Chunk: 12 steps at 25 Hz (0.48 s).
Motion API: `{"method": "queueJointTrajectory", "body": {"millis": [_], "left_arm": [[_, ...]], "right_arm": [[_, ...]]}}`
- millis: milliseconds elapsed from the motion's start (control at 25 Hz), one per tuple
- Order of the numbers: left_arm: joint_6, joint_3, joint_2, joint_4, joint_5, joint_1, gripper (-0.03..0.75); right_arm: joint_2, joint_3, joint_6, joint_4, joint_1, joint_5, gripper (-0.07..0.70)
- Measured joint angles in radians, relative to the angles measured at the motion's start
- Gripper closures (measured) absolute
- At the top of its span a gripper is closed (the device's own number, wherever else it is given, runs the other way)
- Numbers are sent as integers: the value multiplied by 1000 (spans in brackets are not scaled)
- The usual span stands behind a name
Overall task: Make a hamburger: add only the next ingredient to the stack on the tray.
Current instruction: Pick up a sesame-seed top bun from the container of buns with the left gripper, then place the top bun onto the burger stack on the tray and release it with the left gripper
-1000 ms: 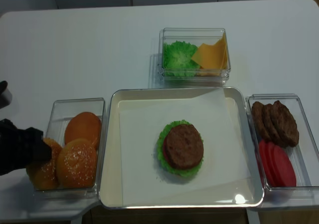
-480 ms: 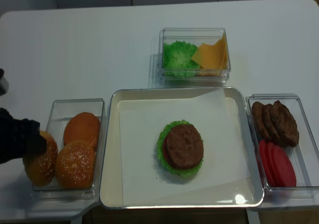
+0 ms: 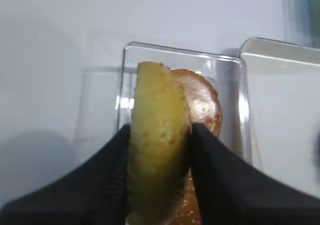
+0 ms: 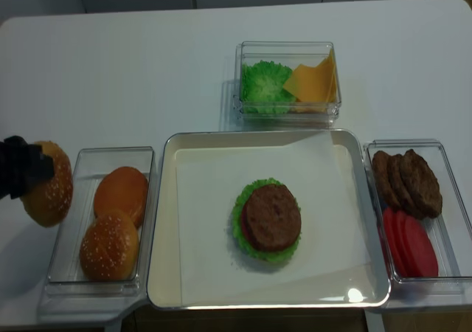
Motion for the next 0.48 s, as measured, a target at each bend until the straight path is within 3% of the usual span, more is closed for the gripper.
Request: {"method": "queueJointTrajectory", "body": {"millis": [120,280,480], "left_arm": [[48,0,-33,-132,50,0,461],[208,0,-42,-408,129,-32,461],[267,0,-42,-566,106,-158,462]], "right_arm": [[0,0,0,0,0,0,227],[0,0,0,0,0,0,227],[0,0,0,0,0,0,227]]}}
